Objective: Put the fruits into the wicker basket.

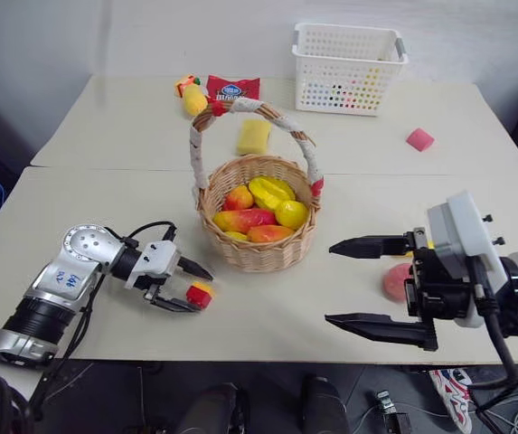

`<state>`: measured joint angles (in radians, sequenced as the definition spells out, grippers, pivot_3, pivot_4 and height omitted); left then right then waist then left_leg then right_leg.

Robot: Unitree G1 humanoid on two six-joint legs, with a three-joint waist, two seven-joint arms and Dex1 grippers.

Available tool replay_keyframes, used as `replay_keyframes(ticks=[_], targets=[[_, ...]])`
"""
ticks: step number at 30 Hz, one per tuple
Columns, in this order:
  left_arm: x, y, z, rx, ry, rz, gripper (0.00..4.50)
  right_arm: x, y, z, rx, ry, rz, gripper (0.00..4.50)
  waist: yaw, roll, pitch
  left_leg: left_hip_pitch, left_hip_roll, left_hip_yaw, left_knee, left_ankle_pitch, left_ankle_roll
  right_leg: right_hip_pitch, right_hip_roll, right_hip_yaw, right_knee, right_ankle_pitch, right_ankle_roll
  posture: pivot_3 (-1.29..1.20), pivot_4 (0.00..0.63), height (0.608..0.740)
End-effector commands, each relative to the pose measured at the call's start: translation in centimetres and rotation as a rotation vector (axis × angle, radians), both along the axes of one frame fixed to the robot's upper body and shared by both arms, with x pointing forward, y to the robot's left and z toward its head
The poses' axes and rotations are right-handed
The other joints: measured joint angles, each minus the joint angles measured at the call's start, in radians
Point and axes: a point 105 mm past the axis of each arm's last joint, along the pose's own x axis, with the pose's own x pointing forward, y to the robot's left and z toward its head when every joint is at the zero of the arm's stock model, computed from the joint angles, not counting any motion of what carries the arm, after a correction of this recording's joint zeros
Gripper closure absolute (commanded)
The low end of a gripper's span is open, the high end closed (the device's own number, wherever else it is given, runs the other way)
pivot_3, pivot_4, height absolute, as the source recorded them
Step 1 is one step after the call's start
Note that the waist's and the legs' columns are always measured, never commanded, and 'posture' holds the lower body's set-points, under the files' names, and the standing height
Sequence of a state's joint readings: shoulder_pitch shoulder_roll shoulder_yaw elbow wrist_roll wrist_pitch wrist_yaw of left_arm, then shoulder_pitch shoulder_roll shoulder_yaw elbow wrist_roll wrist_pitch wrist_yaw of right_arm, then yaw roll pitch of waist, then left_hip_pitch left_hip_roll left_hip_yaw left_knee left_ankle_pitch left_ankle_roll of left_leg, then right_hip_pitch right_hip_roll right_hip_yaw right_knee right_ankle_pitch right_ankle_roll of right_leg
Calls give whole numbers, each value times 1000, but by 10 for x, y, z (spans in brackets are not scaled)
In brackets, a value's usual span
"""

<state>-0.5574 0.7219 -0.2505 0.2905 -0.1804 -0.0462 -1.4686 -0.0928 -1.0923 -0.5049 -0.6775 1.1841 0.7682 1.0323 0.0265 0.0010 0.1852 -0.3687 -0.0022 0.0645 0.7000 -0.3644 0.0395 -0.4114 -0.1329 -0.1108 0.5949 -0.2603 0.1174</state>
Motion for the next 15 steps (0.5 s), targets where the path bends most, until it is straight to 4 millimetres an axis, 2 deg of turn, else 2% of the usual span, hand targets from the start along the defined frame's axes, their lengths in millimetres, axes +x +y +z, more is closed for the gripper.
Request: replay_keyframes(ticks=[1, 3, 6, 8, 10, 12, 15], targets=[[-7, 2, 2, -11, -6, -18, 2358, 0, 3, 3, 3, -10, 11, 0, -1, 0, 0, 0, 0, 0, 0, 0, 0, 0, 0, 0, -1, 1, 0, 0, 150, 740], [-13, 3, 2, -28, 8, 1, 2947, 2, 4, 2, 5, -7, 19, 0, -2, 0, 0, 0, 0, 0, 0, 1, 1, 1, -1, 1, -2, 3, -1, 0, 150, 740], [-14, 14, 5, -63, 0, 130, 2971, 3, 7, 1, 9, -7, 34, 0, -6, 0, 0, 0, 1, 0, 0, 1, 1, 0, -3, 3, -3, 3, -1, 0, 150, 740], [-12, 29, 9, -108, -1, 296, 2971, 4, 10, 2, 19, -8, 45, 0, -8, 0, 0, -1, 3, -1, 0, 0, 0, 0, -6, 4, -3, 3, -1, 0, 150, 740], [-2, 63, 13, -173, -37, 625, 2971, 6, 12, 3, 39, -10, 48, 0, -12, 0, 0, -1, 4, -2, -1, 0, -1, 0, -6, 4, -3, 3, -2, 0, 150, 740], [0, 99, 12, -209, -56, 901, 2971, 8, 13, 3, 52, -11, 47, 0, -16, 0, 0, -1, 5, -2, -1, 0, -2, 0, -5, 5, -4, 3, -2, 0, 150, 740], [-9, 140, 7, -205, -81, 1183, 2971, 11, 15, 2, 68, -12, 42, 0, -15, 0, 0, 0, 4, -2, -1, 0, -2, 1, -5, 5, -3, 3, -2, 0, 150, 740]])
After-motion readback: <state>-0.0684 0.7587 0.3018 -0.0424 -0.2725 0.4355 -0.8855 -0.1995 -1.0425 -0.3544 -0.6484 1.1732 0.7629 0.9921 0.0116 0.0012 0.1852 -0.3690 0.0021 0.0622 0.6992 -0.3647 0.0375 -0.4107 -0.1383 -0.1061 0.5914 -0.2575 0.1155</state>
